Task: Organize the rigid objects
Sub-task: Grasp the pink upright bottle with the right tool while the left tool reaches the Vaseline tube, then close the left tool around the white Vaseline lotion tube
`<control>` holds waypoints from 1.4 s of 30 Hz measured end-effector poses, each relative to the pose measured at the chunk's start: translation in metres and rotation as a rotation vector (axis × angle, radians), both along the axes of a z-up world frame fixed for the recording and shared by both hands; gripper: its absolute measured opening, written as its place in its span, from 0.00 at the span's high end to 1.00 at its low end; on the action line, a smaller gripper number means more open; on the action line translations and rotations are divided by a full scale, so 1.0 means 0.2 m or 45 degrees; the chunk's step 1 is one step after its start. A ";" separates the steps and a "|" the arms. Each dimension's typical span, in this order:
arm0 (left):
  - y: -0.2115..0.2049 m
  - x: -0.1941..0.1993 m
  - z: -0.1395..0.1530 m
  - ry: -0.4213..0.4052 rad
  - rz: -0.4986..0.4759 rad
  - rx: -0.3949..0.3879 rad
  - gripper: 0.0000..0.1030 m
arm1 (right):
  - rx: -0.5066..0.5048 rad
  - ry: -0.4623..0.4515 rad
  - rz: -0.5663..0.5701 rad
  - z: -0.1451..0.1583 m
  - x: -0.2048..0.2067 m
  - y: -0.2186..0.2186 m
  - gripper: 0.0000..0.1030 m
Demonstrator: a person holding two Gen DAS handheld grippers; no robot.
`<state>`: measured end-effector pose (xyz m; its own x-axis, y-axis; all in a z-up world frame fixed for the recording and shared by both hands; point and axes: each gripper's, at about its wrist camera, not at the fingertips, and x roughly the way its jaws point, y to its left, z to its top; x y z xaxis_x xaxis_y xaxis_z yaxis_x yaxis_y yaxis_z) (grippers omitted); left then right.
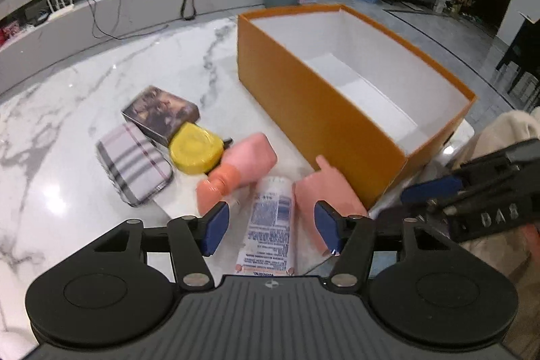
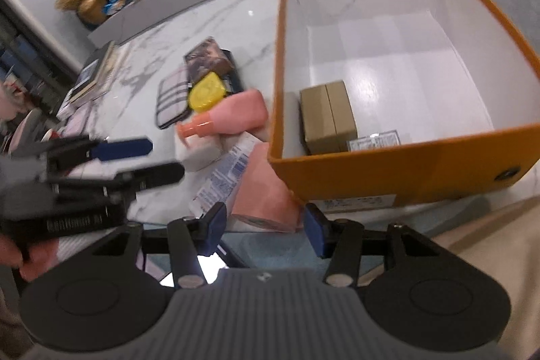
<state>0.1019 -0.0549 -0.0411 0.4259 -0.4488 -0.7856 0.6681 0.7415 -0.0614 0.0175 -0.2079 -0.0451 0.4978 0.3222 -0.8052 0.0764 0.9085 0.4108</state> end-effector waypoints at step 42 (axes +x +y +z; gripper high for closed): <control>0.18 -0.09 -0.29 0.161 0.064 0.192 0.41 | 0.008 0.167 0.068 -0.29 0.22 0.27 0.41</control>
